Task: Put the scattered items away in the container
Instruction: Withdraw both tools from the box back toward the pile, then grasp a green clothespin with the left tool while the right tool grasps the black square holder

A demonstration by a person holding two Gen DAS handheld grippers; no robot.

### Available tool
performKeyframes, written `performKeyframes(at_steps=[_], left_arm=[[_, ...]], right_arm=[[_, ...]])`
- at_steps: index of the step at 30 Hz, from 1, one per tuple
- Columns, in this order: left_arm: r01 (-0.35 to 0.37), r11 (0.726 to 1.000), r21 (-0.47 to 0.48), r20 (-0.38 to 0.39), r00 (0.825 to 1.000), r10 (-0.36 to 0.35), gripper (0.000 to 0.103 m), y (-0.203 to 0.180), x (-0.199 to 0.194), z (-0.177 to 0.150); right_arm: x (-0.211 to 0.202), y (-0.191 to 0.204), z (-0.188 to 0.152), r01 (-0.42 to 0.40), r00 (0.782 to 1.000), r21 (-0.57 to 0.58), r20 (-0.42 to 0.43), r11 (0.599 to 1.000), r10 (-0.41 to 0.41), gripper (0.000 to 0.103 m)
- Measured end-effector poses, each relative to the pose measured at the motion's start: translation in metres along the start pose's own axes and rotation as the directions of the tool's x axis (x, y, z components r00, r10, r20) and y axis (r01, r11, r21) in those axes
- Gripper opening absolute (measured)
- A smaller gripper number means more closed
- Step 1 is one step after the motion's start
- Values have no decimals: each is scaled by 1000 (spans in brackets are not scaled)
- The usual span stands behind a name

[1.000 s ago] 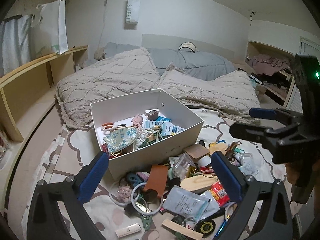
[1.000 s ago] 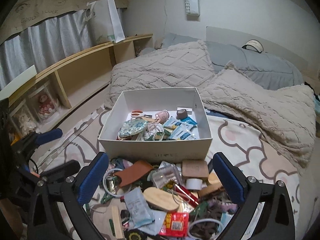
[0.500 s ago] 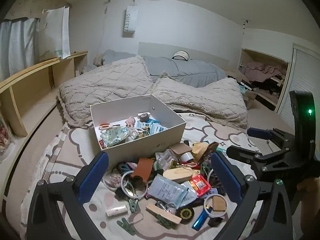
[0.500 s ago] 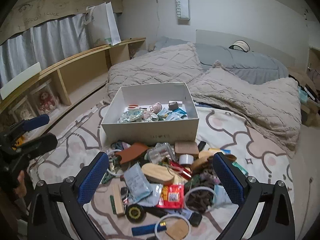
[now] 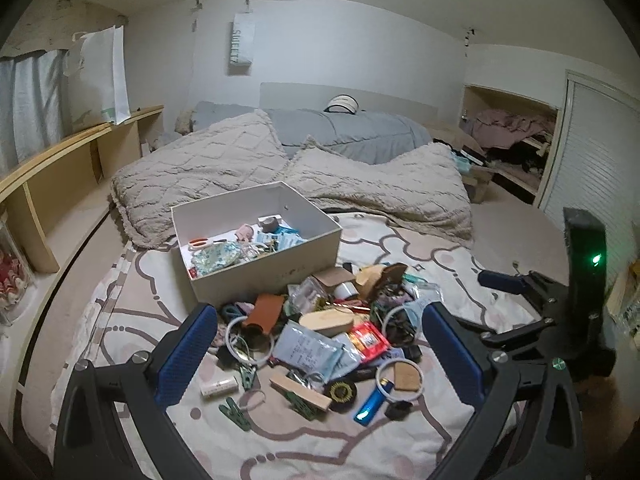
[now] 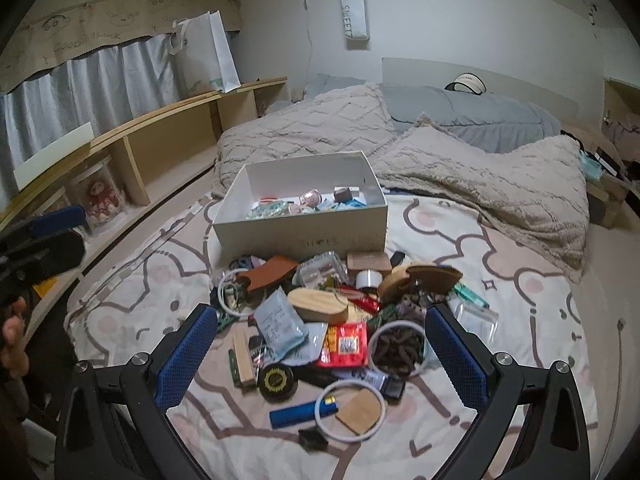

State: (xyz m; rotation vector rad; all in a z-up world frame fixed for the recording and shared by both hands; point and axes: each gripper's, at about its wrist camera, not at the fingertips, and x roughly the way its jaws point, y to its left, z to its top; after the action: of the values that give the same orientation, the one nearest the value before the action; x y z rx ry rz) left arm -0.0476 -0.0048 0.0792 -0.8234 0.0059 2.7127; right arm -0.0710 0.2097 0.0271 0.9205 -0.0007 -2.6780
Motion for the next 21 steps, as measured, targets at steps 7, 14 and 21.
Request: performKeyframes(at_steps=[7,14,21], left_arm=[[17,1000,-16,-31,999,-17,103,-7,-9,-6],[24,999,-39,-42,999,-26,103,-5,-19,-6],[57,995,-83,-44,997,-61,103,0,-29,-5]], right_arm=[[8,1,-30,31,998,-13,-49,999,-32,103],[26,0,-60,44,991,-1,-126,999,-44,103],[51,5,-93,56,973,-14,-225,998,-57,103]])
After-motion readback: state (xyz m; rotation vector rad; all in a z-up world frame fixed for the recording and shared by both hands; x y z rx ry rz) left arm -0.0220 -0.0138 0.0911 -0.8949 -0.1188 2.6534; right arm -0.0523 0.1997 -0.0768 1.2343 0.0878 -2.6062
